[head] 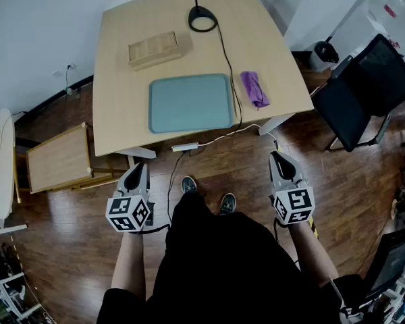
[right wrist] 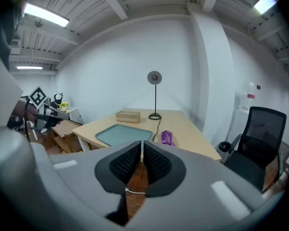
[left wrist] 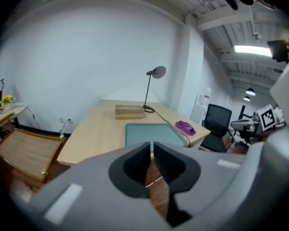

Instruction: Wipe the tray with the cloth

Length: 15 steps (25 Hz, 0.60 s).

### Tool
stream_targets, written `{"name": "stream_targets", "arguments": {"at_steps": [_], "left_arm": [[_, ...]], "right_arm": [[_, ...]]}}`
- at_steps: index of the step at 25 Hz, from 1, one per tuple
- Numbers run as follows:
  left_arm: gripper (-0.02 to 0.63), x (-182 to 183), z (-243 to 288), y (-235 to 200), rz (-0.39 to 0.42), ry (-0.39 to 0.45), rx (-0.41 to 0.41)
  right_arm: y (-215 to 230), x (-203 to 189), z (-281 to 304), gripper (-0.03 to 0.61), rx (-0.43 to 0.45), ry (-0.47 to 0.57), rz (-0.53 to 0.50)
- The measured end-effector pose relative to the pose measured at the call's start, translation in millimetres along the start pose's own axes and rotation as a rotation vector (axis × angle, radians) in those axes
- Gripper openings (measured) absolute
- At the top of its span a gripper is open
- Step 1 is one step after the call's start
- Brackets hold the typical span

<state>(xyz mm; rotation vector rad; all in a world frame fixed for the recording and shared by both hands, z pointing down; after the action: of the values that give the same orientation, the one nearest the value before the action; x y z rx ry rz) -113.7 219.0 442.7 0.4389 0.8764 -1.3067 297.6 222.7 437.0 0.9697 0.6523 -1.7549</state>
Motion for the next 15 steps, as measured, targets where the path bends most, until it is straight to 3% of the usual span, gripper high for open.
{"name": "stream_targets", "arguments": {"at_steps": [6, 9, 11, 15], "left_arm": [[0.041, 13.5, 47.6, -32.7, 0.004, -0.024, -0.048], [0.048, 24.8, 77.8, -58.4, 0.004, -0.056, -0.070], [0.052, 32.9, 99.2, -79.6, -0.003, -0.092, -0.082], [0.051, 49.6, 140.3, -114.8, 0.045, -0.189, -0.087]], "right_arm": [[16.5, 15.4, 58.4, 0.018, -0.031, -0.061, 0.041], [27.5, 23.8, 96.5, 0.086, -0.060, -0.132, 0.059], [39.1, 31.9, 124.5, 0.118, -0.103, -0.187, 0.033], [70.4, 48.4, 173.9, 0.118, -0.214, -0.283, -0.021]]}}
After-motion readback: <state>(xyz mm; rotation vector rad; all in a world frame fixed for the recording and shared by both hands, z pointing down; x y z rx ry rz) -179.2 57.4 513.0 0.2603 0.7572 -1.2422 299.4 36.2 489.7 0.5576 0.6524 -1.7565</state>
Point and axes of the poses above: the fingertips, and each gripper's own axes: z forward along the fingers, y to its right, x out of its top, the point moved 6 cm from there along -z, backward along the fingers, and after that the axes turned 9 degrees about -y, right-handed, at the moved point
